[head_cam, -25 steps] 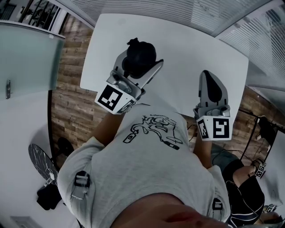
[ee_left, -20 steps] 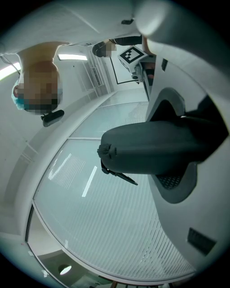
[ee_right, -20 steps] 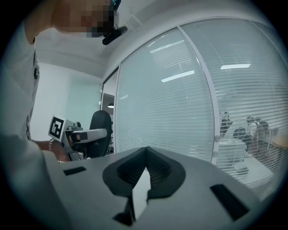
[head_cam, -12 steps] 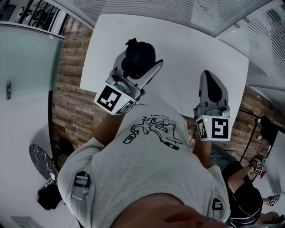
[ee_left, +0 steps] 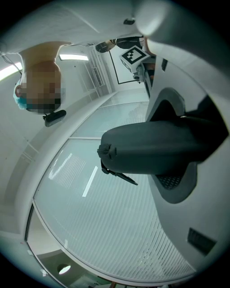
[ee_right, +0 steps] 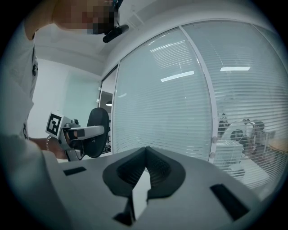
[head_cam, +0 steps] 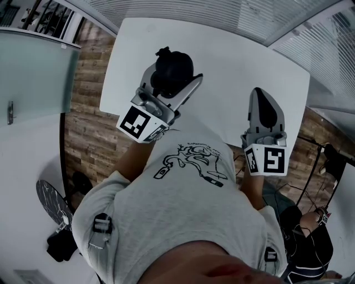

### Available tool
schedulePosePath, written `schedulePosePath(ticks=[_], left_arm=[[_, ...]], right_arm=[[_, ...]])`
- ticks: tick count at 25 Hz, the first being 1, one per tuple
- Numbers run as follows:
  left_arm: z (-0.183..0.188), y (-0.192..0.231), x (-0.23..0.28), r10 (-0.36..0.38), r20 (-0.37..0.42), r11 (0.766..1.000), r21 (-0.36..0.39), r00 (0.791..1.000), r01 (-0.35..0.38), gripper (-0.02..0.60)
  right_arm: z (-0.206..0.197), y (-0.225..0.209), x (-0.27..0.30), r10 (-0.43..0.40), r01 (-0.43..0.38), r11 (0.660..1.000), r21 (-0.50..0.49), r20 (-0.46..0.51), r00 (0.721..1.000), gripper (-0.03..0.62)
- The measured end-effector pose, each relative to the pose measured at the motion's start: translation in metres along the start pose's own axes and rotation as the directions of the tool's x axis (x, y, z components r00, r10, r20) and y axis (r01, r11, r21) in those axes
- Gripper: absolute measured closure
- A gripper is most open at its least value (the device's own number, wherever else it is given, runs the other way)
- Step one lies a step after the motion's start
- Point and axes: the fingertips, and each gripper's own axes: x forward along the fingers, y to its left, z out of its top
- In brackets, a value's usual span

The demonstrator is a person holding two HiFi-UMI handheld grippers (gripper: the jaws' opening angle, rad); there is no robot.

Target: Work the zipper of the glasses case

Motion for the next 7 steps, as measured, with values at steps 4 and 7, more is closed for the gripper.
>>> schedulePosePath(ticks=[4,7], left_arm=[[-0.0019,0.0004,0.0007,-0.001,0.002,1.000,0.002,1.000,0.001,0.330],[-0.0032,0.0018,0.0009,-0.001,0.002,1.000,0.005,1.000,0.001,0.328]], right_arm=[[-0.0027,-0.0008,0.0005,-0.002,0.002,1.000,-0.001,0.005,1.000,0.591],[-0.0039,-0.0006,0.0017,-0.002,0.002,1.000,-0.002,0.007,1.000,0.589]])
